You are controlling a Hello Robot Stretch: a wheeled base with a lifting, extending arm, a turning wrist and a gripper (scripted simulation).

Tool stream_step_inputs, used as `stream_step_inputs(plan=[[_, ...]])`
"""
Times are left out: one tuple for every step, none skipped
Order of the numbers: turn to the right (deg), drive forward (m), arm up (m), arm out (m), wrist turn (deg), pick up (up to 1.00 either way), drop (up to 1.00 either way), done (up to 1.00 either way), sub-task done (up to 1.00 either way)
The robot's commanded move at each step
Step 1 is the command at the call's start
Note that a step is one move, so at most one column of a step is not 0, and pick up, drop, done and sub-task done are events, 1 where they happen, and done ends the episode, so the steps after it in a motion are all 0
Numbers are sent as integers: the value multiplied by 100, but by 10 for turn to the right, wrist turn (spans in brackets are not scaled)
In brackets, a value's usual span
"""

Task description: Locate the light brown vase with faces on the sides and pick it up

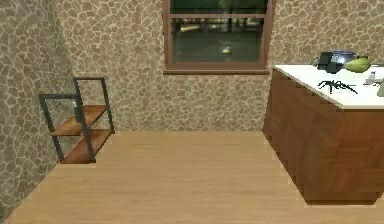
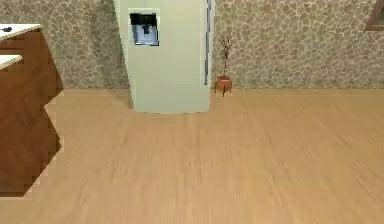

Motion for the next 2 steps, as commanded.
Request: stream_step_inputs(plan=[[-450,0,0,0,0,0,0,0,0],[-450,0,0,0,0,0,0,0,0]])
